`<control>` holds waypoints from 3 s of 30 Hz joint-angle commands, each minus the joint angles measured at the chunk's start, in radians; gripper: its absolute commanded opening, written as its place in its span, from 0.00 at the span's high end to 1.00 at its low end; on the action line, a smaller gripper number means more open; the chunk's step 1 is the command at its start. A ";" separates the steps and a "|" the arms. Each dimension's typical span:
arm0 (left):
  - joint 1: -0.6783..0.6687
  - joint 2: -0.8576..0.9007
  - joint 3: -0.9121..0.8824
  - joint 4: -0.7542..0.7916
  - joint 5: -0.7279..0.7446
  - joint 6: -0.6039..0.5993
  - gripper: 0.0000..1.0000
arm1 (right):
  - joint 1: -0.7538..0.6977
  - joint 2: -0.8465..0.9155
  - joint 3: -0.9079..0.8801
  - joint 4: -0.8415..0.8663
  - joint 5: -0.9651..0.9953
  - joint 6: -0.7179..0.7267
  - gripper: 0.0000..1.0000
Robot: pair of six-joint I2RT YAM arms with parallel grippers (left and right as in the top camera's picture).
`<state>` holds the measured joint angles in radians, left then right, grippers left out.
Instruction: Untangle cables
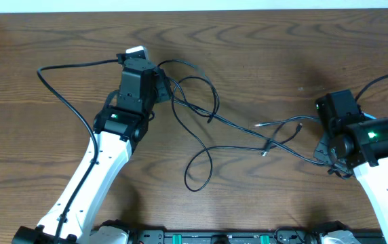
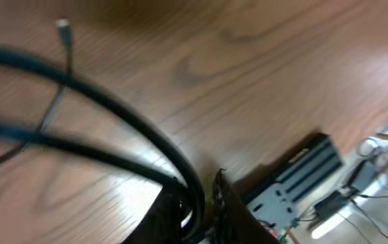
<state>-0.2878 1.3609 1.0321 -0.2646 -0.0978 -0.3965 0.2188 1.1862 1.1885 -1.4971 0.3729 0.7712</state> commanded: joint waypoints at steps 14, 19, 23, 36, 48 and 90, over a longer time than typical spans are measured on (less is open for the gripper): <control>0.012 0.004 0.018 -0.035 0.047 -0.005 0.41 | -0.103 0.013 0.000 -0.152 0.291 0.329 0.60; 0.012 0.005 0.018 -0.045 0.092 -0.005 0.33 | -0.156 0.018 0.000 -0.063 0.137 0.335 0.16; 0.012 0.005 0.018 -0.044 0.239 0.038 0.32 | -0.153 0.018 -0.001 0.008 0.000 0.331 0.05; 0.012 0.005 0.018 -0.045 0.404 0.168 0.10 | -0.152 0.019 -0.007 0.166 -0.248 0.144 0.01; 0.012 0.004 0.018 -0.063 0.404 0.169 0.01 | -0.152 0.019 -0.007 0.162 -0.250 0.145 0.01; 0.012 -0.423 0.019 -0.058 0.599 0.152 0.92 | 0.387 0.241 -0.012 0.647 -0.910 -0.426 0.19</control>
<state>-0.2821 0.9417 1.0321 -0.3332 0.4778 -0.2352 0.5735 1.4204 1.1831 -0.8864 -0.4835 0.3927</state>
